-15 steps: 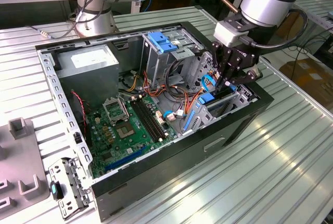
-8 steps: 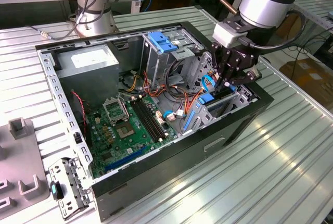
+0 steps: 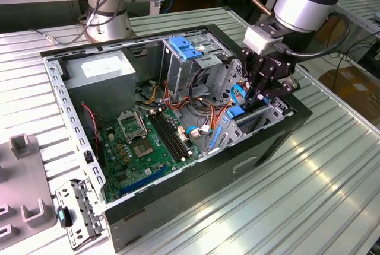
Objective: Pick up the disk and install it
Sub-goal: 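Insert the second disk wire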
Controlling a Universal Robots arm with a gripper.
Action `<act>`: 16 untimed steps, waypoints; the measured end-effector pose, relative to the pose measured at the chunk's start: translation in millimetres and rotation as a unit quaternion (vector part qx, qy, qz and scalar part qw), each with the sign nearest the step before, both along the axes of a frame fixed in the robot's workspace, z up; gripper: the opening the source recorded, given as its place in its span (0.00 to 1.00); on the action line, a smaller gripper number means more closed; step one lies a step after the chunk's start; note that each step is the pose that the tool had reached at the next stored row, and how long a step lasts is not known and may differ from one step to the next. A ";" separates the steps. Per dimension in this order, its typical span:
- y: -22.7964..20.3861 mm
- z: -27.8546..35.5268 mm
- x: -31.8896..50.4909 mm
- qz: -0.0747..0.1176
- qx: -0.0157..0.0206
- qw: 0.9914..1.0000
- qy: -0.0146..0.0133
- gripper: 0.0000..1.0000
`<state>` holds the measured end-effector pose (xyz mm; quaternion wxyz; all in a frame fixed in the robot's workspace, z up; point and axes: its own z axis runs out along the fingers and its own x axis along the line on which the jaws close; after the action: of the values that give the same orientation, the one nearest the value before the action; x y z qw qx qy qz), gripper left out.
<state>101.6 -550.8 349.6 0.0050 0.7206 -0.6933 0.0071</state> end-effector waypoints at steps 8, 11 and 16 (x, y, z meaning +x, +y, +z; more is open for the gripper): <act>0.0 2.5 0.3 0.000 0.000 1.000 0.000 0.11; 0.0 0.9 0.6 0.000 0.000 1.000 0.000 0.11; 0.0 -5.8 0.7 0.000 0.000 1.000 0.000 0.11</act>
<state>102.3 -550.8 343.8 0.0055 0.7207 -0.6932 0.0071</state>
